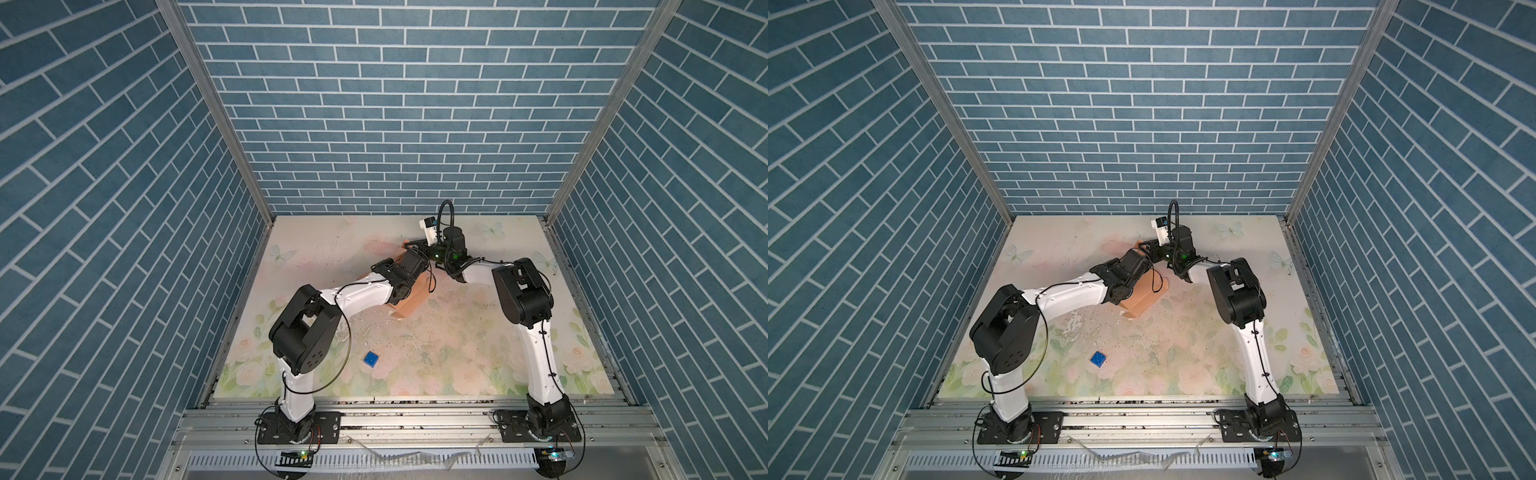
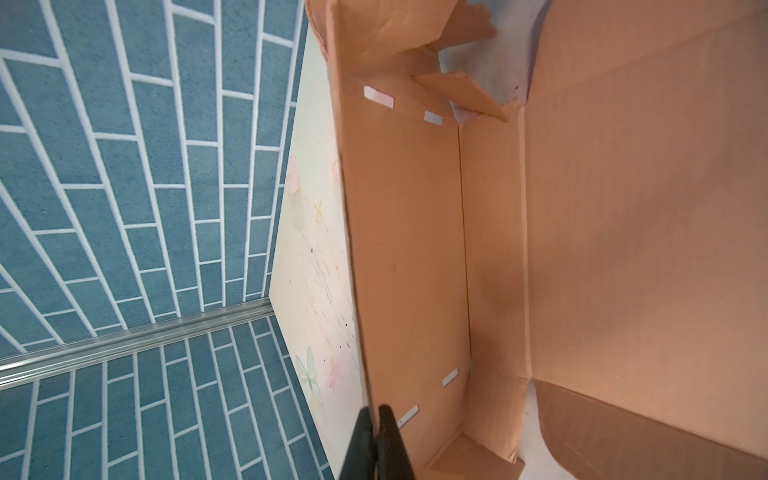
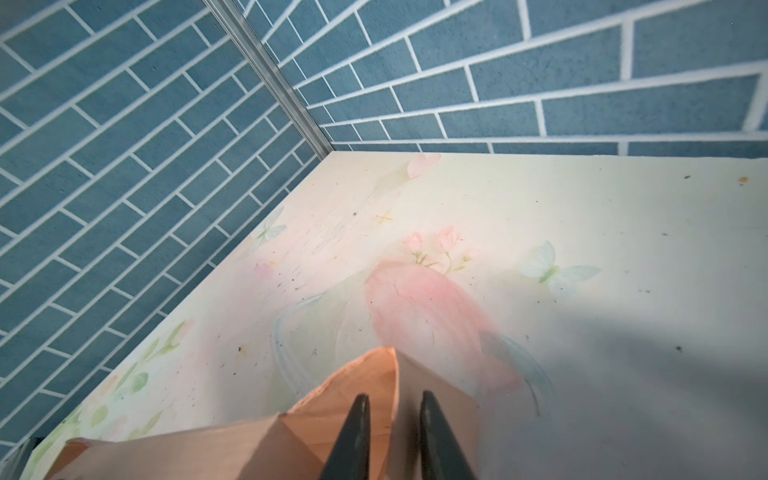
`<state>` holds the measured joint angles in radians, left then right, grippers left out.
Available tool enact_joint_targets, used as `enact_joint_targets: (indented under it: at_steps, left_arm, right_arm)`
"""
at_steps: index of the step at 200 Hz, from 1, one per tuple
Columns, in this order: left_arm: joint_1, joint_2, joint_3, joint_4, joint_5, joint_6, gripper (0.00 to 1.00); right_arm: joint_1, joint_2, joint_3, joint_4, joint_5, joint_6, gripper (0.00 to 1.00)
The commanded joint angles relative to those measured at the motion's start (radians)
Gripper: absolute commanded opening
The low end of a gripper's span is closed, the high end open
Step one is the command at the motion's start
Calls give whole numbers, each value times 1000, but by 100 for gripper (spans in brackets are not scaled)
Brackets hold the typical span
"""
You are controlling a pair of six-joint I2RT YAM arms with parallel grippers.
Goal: Fold the paper box
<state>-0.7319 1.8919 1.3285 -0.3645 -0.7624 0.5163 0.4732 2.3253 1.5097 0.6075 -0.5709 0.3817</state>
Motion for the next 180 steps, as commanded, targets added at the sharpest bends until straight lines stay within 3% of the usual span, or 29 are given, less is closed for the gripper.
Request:
enact_joint_targets:
  at_steps: [1, 41, 180]
  left_arm:
    - [-3, -18, -15, -28, 20, -1, 6]
    - [-3, -15, -14, -30, 17, -2, 6]
    - [-1, -2, -7, -31, 14, -2, 6]
  right_arm:
    - [1, -18, -4, -44, 62, -49, 18]
    - [1, -58, -44, -41, 111, -66, 9]
    - [0, -240, -133, -136, 127, -88, 3]
